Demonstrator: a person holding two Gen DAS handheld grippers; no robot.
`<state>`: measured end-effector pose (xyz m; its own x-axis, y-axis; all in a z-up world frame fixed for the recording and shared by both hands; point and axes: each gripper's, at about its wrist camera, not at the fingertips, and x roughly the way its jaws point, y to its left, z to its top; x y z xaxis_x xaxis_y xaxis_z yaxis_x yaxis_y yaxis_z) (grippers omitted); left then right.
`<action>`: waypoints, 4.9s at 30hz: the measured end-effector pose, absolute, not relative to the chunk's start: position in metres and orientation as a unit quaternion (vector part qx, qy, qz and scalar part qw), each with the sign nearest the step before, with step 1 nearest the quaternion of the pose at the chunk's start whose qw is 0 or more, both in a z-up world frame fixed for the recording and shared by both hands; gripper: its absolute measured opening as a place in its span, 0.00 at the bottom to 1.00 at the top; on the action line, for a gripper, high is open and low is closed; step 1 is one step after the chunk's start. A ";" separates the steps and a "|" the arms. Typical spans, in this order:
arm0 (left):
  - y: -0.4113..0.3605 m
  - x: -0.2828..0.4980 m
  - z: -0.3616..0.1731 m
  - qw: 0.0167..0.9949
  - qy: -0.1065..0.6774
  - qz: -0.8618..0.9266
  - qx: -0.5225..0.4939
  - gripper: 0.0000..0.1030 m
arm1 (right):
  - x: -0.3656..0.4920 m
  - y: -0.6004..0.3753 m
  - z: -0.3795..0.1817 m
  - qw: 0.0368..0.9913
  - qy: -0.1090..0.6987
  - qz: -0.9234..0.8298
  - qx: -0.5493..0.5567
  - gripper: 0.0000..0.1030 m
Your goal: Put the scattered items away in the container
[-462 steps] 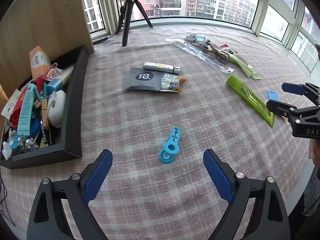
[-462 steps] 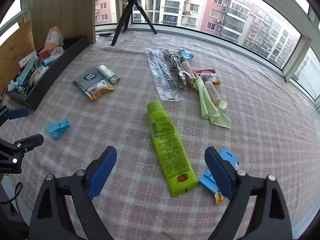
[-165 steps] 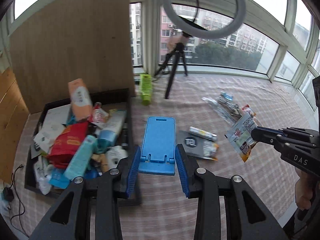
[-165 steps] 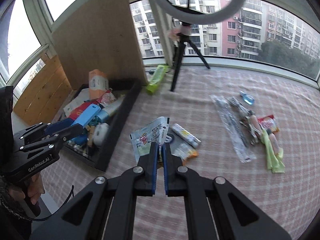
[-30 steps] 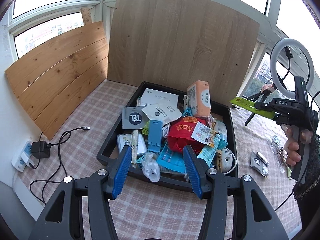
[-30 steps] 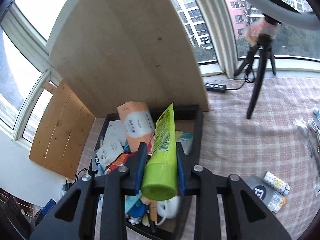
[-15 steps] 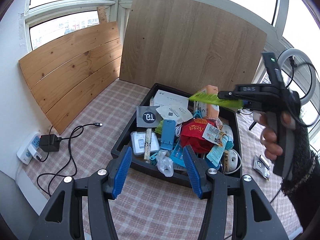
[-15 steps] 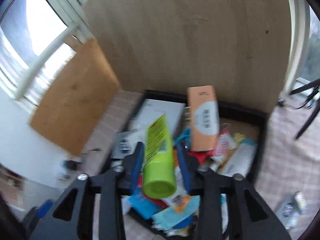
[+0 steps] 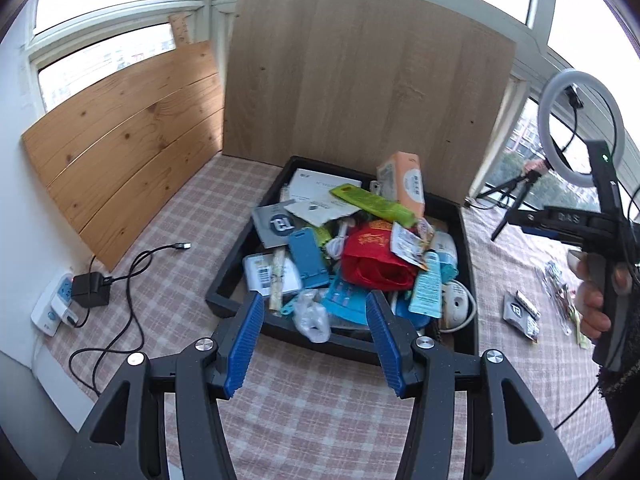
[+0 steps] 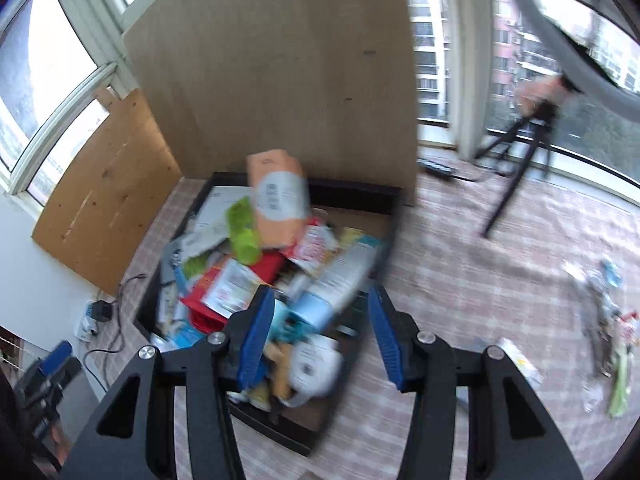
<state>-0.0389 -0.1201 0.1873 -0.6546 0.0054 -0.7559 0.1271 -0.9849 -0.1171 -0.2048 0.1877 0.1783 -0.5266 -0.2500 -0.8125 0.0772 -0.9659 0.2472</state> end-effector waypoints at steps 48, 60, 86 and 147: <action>0.164 -0.131 0.164 -0.096 -0.023 -0.880 0.464 0.50 | -0.297 0.573 0.025 -0.152 -0.188 -0.768 0.593 0.47; 0.134 -0.095 0.174 -0.128 0.011 -0.887 0.443 0.50 | -0.214 0.531 0.023 -0.150 -0.260 -0.731 0.612 0.47; 0.080 -0.056 0.204 -0.118 -0.002 -0.902 0.416 0.50 | -0.048 0.524 0.099 -0.148 -0.270 -0.786 0.535 0.47; 0.072 -0.096 0.168 -0.085 0.025 -0.881 0.465 0.50 | -0.148 0.623 0.068 -0.064 -0.315 -0.707 0.630 0.07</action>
